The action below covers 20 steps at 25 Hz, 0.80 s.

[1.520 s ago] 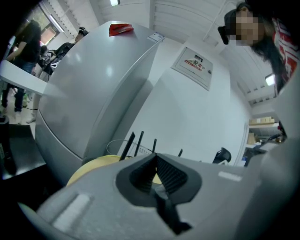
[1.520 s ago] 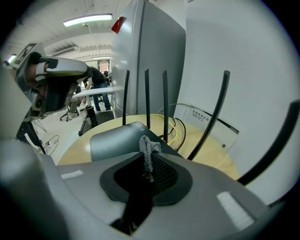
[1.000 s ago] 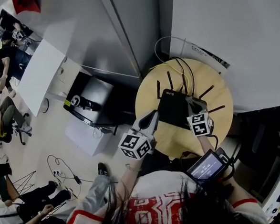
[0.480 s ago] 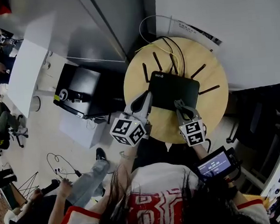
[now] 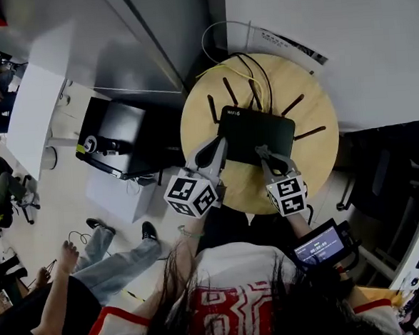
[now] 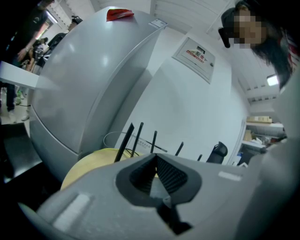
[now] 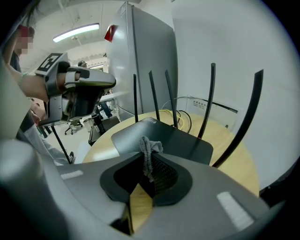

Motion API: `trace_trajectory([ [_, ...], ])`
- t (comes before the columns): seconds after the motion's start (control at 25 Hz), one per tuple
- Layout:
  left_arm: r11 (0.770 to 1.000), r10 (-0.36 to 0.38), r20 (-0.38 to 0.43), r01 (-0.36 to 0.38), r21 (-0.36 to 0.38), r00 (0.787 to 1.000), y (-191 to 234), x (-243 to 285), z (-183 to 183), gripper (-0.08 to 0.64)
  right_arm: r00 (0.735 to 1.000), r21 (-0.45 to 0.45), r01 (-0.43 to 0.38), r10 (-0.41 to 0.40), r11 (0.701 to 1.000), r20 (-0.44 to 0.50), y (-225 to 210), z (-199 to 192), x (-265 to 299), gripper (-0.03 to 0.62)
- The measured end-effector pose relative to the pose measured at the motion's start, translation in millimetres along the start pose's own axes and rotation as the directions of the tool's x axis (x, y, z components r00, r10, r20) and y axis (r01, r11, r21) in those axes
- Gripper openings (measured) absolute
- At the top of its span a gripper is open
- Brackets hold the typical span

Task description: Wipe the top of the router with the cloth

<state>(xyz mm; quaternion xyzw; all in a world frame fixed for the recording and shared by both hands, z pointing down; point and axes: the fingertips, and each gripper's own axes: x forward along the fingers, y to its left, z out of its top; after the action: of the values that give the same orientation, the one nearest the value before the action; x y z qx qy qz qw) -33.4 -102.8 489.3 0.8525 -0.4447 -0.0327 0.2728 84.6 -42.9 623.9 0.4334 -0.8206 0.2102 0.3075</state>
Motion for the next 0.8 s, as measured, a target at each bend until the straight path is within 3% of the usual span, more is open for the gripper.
trace_trajectory([
  [0.56,0.999,0.035,0.012,-0.035,-0.015,0.999,15,-28,-2,0.002,0.996,-0.060,0.085,-0.084,0.995,0.024,-62,63,64,0.043],
  [0.8,0.998,0.065,0.022,-0.065,-0.010,0.998,32,-37,5,0.002,0.998,-0.070,0.066,-0.067,0.995,-0.008,-57,65,78,0.043],
])
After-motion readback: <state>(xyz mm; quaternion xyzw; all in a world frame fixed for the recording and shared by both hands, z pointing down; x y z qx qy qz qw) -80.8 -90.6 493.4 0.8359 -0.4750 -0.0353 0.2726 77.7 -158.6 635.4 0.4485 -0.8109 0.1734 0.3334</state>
